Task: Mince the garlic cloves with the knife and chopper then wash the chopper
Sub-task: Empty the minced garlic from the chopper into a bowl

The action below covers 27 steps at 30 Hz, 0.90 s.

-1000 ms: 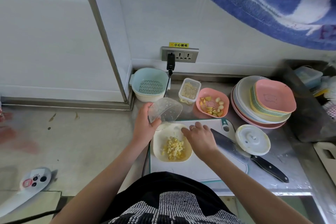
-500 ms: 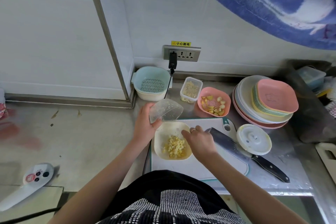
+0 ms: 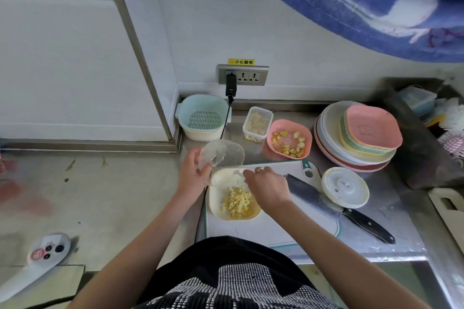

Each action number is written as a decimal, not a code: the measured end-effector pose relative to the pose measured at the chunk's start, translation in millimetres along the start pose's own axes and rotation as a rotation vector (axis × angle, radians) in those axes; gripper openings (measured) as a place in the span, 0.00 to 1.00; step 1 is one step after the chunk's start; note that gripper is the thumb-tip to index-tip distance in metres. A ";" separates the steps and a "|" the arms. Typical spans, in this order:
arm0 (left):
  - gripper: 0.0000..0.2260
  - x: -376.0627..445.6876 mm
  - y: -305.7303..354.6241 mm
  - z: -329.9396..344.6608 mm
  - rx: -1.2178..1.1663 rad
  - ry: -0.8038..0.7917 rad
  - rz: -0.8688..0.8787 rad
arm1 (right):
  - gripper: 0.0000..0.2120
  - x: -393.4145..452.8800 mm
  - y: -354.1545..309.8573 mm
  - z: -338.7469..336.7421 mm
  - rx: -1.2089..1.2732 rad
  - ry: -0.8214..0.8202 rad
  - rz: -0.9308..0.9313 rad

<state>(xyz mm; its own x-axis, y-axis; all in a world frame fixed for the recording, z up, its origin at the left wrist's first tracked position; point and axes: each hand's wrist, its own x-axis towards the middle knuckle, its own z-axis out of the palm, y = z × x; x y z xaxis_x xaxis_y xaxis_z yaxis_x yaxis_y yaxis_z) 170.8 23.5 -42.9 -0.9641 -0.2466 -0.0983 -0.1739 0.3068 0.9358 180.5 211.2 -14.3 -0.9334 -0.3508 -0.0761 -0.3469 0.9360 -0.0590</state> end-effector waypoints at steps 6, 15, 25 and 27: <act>0.09 -0.3 5.6 4.0 -0.352 -0.069 -0.329 | 0.20 32.6 -20.7 -29.9 -0.024 0.277 0.058; 0.18 0.1 0.8 -6.2 -0.437 -0.096 -0.415 | 0.07 28.0 -24.7 -34.9 0.134 -0.072 0.065; 0.18 2.2 3.6 -6.3 -0.412 -0.186 -0.421 | 0.05 43.2 -15.2 -42.7 -0.094 -0.076 -0.144; 0.18 2.9 3.8 -6.7 -0.417 -0.194 -0.411 | 0.06 46.4 -12.7 -43.0 -0.107 0.034 -0.134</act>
<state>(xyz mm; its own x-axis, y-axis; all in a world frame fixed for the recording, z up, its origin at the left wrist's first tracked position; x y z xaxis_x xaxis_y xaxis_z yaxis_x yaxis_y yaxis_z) 168.7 17.8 -37.4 -0.8606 -0.0848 -0.5021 -0.4836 -0.1727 0.8581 137.6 184.2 25.8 -0.8798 -0.4736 -0.0410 -0.4750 0.8791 0.0401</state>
